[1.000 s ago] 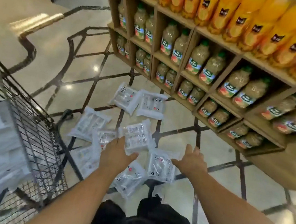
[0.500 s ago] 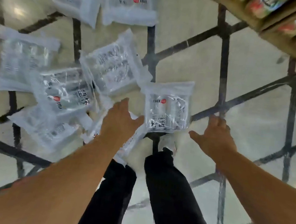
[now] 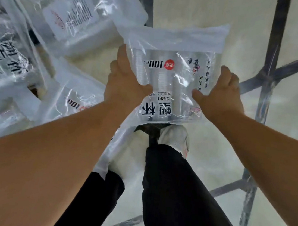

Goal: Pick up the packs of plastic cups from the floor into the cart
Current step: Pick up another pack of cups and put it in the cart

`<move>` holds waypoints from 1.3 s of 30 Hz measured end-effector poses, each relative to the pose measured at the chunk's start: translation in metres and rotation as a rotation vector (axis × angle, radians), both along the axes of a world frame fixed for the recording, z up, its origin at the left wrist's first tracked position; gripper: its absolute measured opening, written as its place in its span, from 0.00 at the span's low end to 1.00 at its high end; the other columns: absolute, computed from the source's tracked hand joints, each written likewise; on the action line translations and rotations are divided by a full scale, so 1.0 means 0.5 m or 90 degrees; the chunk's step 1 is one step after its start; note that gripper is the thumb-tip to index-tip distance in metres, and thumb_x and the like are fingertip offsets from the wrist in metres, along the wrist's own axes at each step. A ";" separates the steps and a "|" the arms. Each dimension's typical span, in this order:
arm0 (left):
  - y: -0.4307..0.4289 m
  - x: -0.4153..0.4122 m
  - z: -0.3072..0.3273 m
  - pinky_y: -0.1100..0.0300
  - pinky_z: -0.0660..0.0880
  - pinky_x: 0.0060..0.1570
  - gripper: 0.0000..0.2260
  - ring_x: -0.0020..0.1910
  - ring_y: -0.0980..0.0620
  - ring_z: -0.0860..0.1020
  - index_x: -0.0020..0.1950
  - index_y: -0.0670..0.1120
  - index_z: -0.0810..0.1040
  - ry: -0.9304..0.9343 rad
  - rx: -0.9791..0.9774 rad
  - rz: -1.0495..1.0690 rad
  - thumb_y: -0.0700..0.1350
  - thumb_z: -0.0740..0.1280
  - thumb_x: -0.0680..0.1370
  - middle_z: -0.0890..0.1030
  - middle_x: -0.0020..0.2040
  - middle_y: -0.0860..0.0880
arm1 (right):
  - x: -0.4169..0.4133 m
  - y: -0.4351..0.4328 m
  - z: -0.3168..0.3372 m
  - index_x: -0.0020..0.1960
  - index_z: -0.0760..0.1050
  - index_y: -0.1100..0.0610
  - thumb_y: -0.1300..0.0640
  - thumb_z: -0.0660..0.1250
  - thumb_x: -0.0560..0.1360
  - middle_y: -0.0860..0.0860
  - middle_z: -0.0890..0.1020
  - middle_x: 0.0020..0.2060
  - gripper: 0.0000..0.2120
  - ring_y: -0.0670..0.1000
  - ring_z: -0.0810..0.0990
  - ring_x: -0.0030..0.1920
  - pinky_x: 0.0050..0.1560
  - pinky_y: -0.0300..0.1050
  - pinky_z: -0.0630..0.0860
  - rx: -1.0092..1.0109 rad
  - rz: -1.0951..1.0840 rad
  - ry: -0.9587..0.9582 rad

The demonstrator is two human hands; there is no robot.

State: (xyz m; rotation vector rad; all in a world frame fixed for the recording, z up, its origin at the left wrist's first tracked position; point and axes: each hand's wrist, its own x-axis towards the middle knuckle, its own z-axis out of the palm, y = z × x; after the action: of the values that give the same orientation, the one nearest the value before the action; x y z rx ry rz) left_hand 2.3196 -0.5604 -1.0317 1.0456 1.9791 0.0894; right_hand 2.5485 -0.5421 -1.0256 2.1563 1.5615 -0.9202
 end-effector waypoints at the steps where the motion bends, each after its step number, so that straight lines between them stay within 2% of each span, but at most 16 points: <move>1: 0.002 0.005 -0.005 0.49 0.73 0.58 0.53 0.64 0.42 0.73 0.79 0.54 0.43 -0.016 -0.016 0.035 0.50 0.78 0.68 0.64 0.72 0.43 | 0.002 0.005 -0.008 0.80 0.44 0.55 0.44 0.70 0.74 0.57 0.55 0.76 0.47 0.61 0.59 0.74 0.68 0.59 0.66 -0.003 -0.005 0.000; 4: 0.011 0.021 -0.019 0.47 0.77 0.57 0.55 0.60 0.40 0.77 0.79 0.54 0.42 -0.042 -0.057 0.104 0.47 0.79 0.67 0.69 0.69 0.42 | 0.006 0.026 -0.034 0.80 0.41 0.51 0.47 0.74 0.71 0.58 0.62 0.73 0.52 0.62 0.67 0.70 0.64 0.59 0.71 -0.053 -0.084 0.036; 7: 0.019 0.027 -0.028 0.45 0.77 0.57 0.55 0.59 0.40 0.77 0.78 0.53 0.42 -0.033 -0.072 0.117 0.47 0.80 0.66 0.70 0.68 0.42 | 0.008 0.043 -0.050 0.79 0.39 0.49 0.51 0.75 0.70 0.59 0.72 0.65 0.54 0.61 0.76 0.57 0.50 0.53 0.76 -0.100 -0.166 0.090; 9: 0.018 0.024 -0.026 0.46 0.78 0.55 0.53 0.57 0.41 0.78 0.77 0.52 0.45 -0.034 -0.070 0.115 0.47 0.80 0.65 0.72 0.65 0.43 | 0.015 0.046 -0.044 0.79 0.41 0.49 0.52 0.76 0.69 0.59 0.74 0.62 0.53 0.61 0.77 0.55 0.46 0.51 0.75 -0.084 -0.165 0.086; 12: 0.012 0.009 0.006 0.47 0.79 0.53 0.53 0.55 0.41 0.78 0.77 0.53 0.45 -0.048 -0.062 0.102 0.46 0.80 0.64 0.72 0.65 0.44 | 0.022 0.035 -0.006 0.78 0.46 0.50 0.52 0.77 0.68 0.59 0.76 0.56 0.51 0.60 0.80 0.50 0.43 0.52 0.78 -0.050 -0.144 0.078; 15: 0.003 -0.018 0.092 0.52 0.76 0.53 0.55 0.61 0.42 0.75 0.79 0.52 0.43 -0.063 -0.064 0.093 0.45 0.80 0.66 0.69 0.69 0.43 | 0.009 0.019 0.081 0.78 0.49 0.52 0.53 0.77 0.68 0.55 0.72 0.53 0.49 0.56 0.79 0.45 0.42 0.49 0.78 -0.045 -0.137 0.098; 19: -0.006 -0.071 0.306 0.49 0.78 0.55 0.55 0.60 0.43 0.76 0.79 0.55 0.44 -0.084 -0.050 0.124 0.45 0.80 0.65 0.69 0.70 0.45 | -0.029 0.015 0.285 0.76 0.54 0.50 0.53 0.78 0.68 0.53 0.76 0.53 0.45 0.49 0.77 0.40 0.34 0.40 0.70 -0.041 -0.167 0.141; 22: -0.009 -0.121 0.525 0.57 0.72 0.55 0.56 0.63 0.46 0.73 0.79 0.54 0.43 -0.093 -0.042 0.149 0.44 0.80 0.66 0.68 0.72 0.48 | -0.068 0.025 0.490 0.74 0.56 0.50 0.51 0.78 0.65 0.53 0.79 0.54 0.45 0.55 0.80 0.49 0.47 0.48 0.78 -0.028 -0.157 0.176; 23: -0.008 -0.138 0.605 0.58 0.70 0.56 0.56 0.65 0.46 0.72 0.80 0.55 0.43 -0.091 -0.043 0.162 0.44 0.81 0.65 0.67 0.73 0.48 | -0.085 0.031 0.567 0.73 0.56 0.50 0.51 0.78 0.65 0.52 0.79 0.54 0.45 0.55 0.80 0.50 0.49 0.51 0.78 -0.028 -0.148 0.185; 26: -0.011 -0.192 0.846 0.60 0.72 0.54 0.58 0.64 0.46 0.73 0.79 0.56 0.43 -0.079 -0.034 0.190 0.44 0.82 0.63 0.67 0.73 0.49 | -0.146 0.055 0.796 0.74 0.53 0.50 0.49 0.77 0.63 0.54 0.78 0.56 0.47 0.57 0.80 0.50 0.48 0.50 0.78 -0.036 -0.101 0.203; 29: -0.028 -0.245 1.082 0.57 0.75 0.53 0.59 0.59 0.47 0.75 0.78 0.58 0.42 -0.069 0.001 0.242 0.45 0.81 0.62 0.69 0.72 0.46 | -0.215 0.074 1.005 0.74 0.53 0.52 0.48 0.77 0.63 0.56 0.76 0.59 0.47 0.59 0.78 0.54 0.52 0.52 0.78 -0.019 -0.033 0.241; 32: -0.074 -0.305 1.280 0.65 0.72 0.38 0.57 0.49 0.51 0.77 0.80 0.55 0.42 -0.037 0.055 0.318 0.40 0.80 0.66 0.69 0.71 0.44 | -0.299 0.090 1.185 0.73 0.57 0.54 0.49 0.77 0.64 0.56 0.75 0.59 0.44 0.58 0.77 0.54 0.48 0.49 0.75 0.006 0.054 0.292; 34: -0.109 -0.348 1.388 0.64 0.73 0.32 0.54 0.47 0.49 0.79 0.79 0.56 0.44 -0.020 0.116 0.364 0.40 0.79 0.66 0.72 0.68 0.44 | -0.362 0.101 1.285 0.71 0.59 0.54 0.48 0.77 0.63 0.55 0.75 0.59 0.43 0.57 0.78 0.53 0.45 0.47 0.73 0.038 0.130 0.327; 35: -0.131 -0.366 1.439 0.62 0.76 0.33 0.53 0.47 0.48 0.79 0.78 0.56 0.45 -0.009 0.143 0.384 0.40 0.79 0.66 0.72 0.66 0.46 | -0.394 0.102 1.333 0.69 0.61 0.55 0.48 0.77 0.63 0.55 0.77 0.56 0.41 0.57 0.78 0.51 0.44 0.47 0.72 0.048 0.171 0.335; 37: -0.180 -0.404 1.531 0.55 0.79 0.46 0.53 0.51 0.47 0.77 0.78 0.56 0.46 0.019 0.181 0.423 0.41 0.80 0.65 0.72 0.64 0.49 | -0.460 0.094 1.425 0.62 0.62 0.55 0.49 0.77 0.64 0.52 0.77 0.47 0.34 0.54 0.78 0.42 0.39 0.46 0.70 0.065 0.236 0.344; 39: -0.233 -0.445 1.603 0.56 0.76 0.54 0.54 0.56 0.49 0.75 0.78 0.56 0.44 0.042 0.209 0.455 0.43 0.80 0.65 0.71 0.67 0.48 | -0.530 0.076 1.504 0.59 0.62 0.56 0.49 0.77 0.64 0.50 0.76 0.43 0.32 0.52 0.77 0.40 0.37 0.46 0.69 0.084 0.293 0.363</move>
State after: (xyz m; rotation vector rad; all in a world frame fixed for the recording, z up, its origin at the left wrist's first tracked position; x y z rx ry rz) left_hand 2.0972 -0.6770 -0.2305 0.4834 2.3621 0.7933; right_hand 2.2835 -0.5040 -0.2737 1.5533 2.3098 -1.3595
